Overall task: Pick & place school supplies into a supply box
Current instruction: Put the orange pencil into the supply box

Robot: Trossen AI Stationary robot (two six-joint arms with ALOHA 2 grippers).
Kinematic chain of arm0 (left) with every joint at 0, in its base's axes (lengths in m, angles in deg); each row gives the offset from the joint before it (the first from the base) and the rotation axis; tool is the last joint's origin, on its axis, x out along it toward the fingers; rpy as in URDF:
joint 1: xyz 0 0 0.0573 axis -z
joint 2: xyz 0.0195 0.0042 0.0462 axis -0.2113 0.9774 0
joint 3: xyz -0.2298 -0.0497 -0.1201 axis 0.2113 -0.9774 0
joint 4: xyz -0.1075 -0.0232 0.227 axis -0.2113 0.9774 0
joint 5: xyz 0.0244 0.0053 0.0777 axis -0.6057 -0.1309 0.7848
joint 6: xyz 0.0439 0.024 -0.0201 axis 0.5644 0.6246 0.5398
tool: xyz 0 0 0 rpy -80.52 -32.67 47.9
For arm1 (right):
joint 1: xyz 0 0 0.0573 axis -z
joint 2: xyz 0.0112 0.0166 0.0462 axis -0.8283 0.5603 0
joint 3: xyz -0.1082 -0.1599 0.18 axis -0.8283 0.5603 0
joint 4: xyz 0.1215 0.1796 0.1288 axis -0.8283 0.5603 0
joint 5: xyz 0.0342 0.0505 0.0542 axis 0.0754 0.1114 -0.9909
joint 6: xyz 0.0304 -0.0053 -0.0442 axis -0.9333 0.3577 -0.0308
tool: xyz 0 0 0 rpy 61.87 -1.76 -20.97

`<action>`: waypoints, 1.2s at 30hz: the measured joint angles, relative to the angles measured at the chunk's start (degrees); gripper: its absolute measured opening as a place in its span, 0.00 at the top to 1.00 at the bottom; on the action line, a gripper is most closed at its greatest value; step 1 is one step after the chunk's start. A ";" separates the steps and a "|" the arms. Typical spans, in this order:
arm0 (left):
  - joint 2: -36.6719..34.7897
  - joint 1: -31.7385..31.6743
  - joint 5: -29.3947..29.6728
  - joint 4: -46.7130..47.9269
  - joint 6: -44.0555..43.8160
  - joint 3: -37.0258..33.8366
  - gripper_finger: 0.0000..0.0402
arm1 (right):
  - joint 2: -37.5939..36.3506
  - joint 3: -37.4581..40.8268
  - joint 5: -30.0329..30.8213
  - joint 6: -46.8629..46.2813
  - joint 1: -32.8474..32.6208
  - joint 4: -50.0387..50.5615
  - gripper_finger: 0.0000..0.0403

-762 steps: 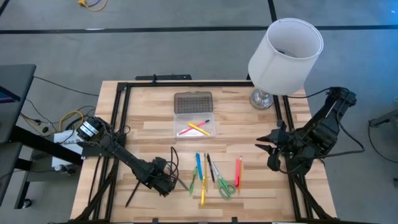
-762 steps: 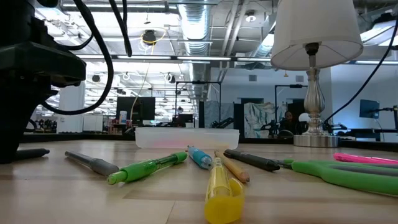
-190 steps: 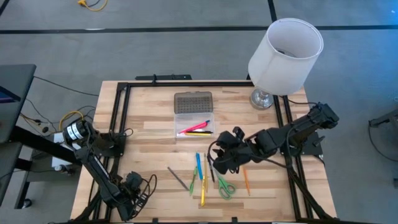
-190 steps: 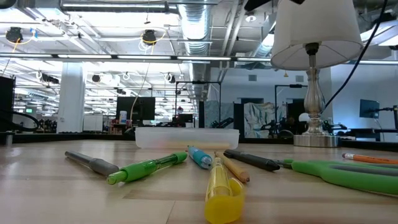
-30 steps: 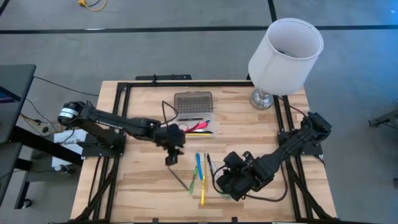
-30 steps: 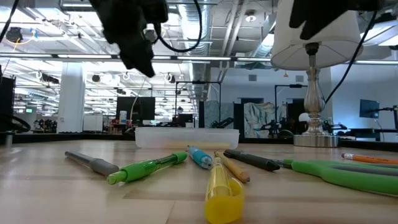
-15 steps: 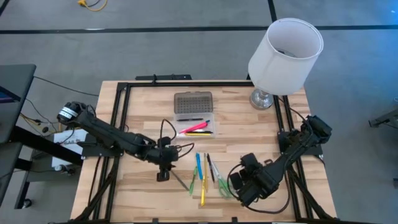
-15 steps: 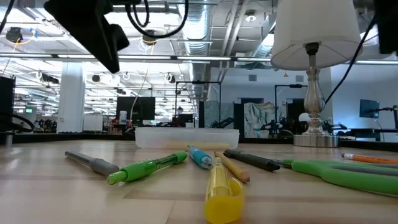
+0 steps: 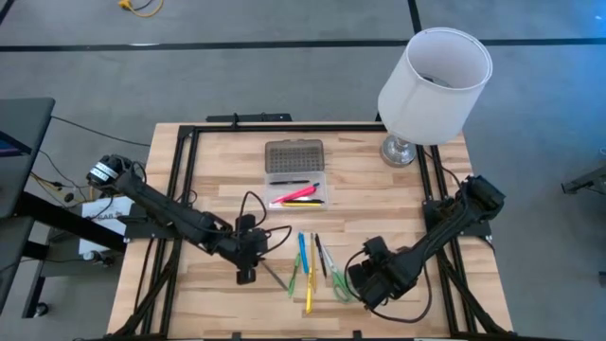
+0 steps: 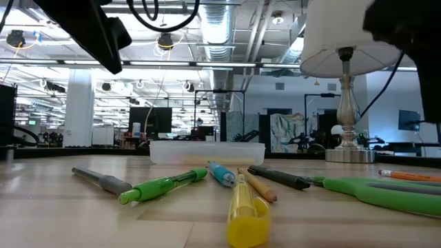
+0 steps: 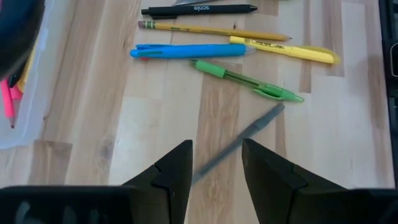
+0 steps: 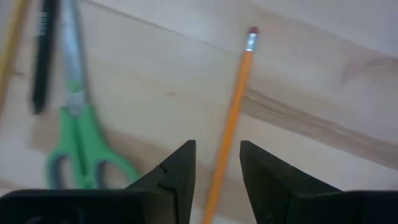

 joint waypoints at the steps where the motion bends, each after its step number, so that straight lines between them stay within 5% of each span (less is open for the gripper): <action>1: 0.00 0.13 0.02 -0.04 -0.37 0.00 0.67 | 0.00 0.89 -0.43 -0.34 -0.15 -0.50 0.71; 10: 0.02 0.39 0.35 -0.21 -2.24 0.00 0.67 | -0.02 8.27 -1.33 -0.95 0.23 -11.71 0.71; 36: 0.04 0.37 0.42 -0.45 -4.27 0.00 0.67 | -0.28 15.39 -7.53 0.56 0.86 -19.45 0.74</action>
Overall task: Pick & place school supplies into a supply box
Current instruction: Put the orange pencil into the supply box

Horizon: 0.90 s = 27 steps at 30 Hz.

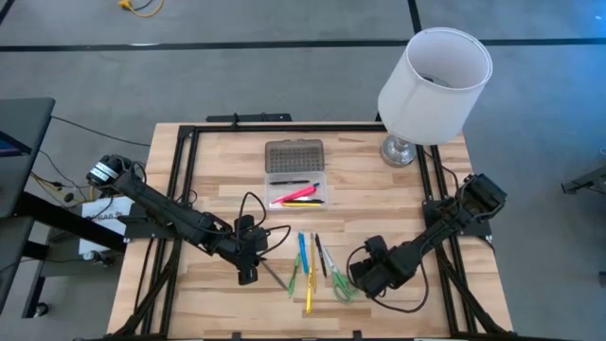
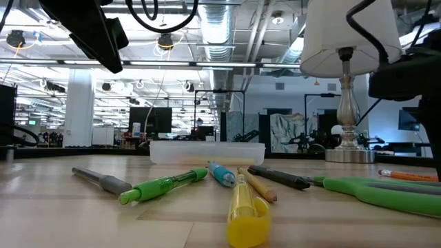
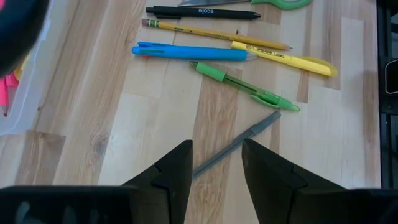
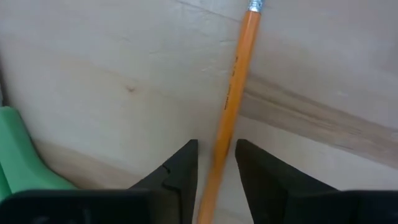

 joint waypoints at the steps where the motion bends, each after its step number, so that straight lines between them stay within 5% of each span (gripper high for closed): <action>1: -0.01 0.00 0.00 0.00 0.00 0.00 0.67 | 0.00 0.01 -0.58 0.07 0.00 0.01 0.75; 10: -0.01 -0.02 0.48 0.02 -0.44 0.00 0.67 | -0.03 -0.14 -5.81 1.63 0.72 -1.47 0.85; 27: 0.01 -0.02 0.56 0.07 -1.53 0.00 0.67 | 0.22 -1.27 -9.70 8.64 4.15 -0.72 0.85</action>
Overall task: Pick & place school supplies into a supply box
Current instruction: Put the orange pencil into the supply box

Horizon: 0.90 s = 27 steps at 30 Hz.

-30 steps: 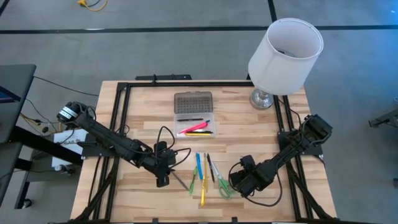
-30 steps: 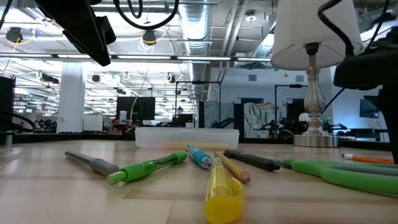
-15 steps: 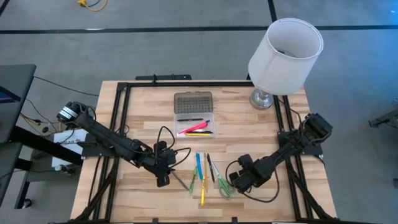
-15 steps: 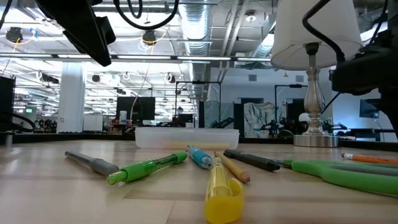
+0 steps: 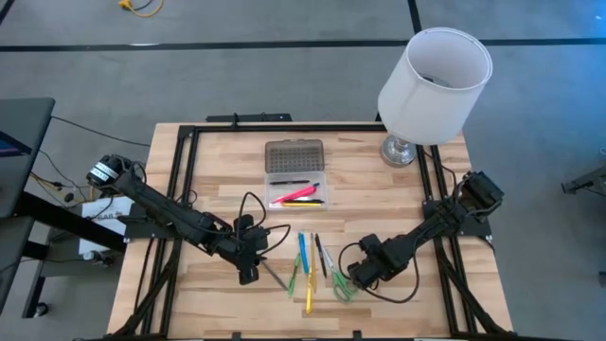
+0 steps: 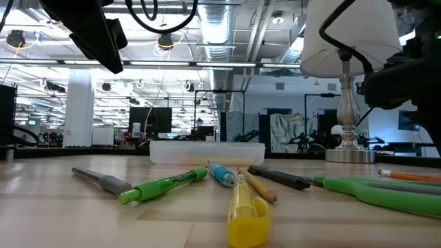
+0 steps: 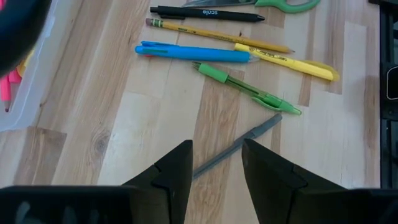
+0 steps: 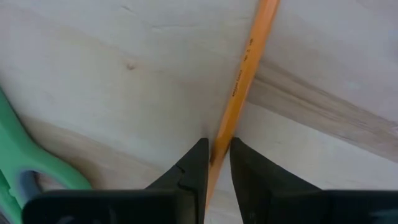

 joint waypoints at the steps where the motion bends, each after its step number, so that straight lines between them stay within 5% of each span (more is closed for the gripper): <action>1: 0.00 0.00 0.22 0.00 0.00 0.00 0.67 | 0.00 0.00 -0.11 0.37 0.12 0.04 0.85; 11: 0.00 0.00 1.81 0.00 0.00 0.00 0.67 | 0.00 -0.15 0.31 1.84 0.48 0.48 0.99; 27: 0.00 0.00 2.90 0.00 0.00 0.00 0.67 | 0.02 -0.13 1.00 3.01 0.48 0.66 0.95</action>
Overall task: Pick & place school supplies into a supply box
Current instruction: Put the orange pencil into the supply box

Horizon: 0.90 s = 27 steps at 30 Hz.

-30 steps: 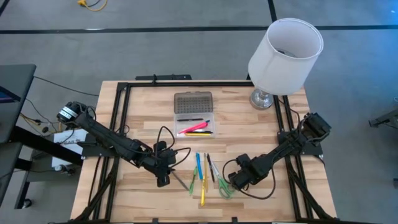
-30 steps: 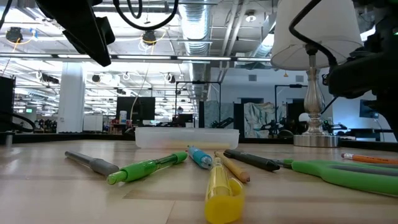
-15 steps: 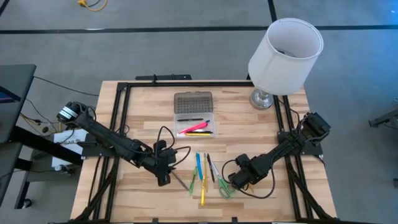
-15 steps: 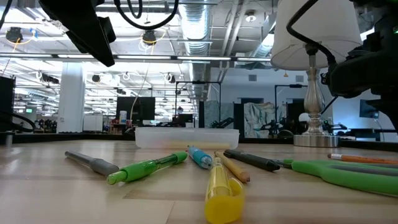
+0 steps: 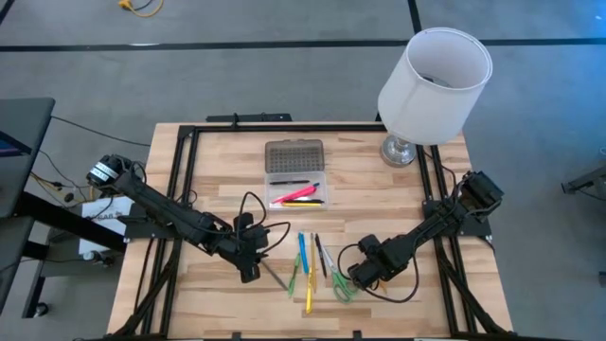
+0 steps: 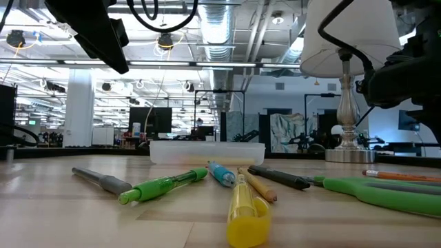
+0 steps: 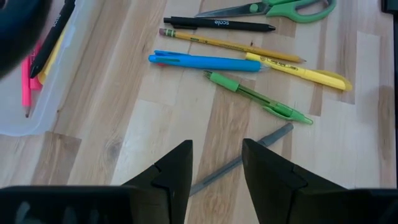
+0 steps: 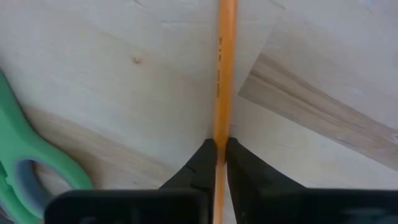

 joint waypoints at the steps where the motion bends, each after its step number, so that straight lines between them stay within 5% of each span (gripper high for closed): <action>1: 0.00 0.00 0.00 0.00 0.00 0.00 0.67 | 0.00 0.02 0.02 0.00 0.00 0.00 0.94; 27: 0.00 0.00 1.46 0.00 -0.07 0.00 0.67 | 0.00 0.07 0.37 0.12 0.00 -0.02 0.95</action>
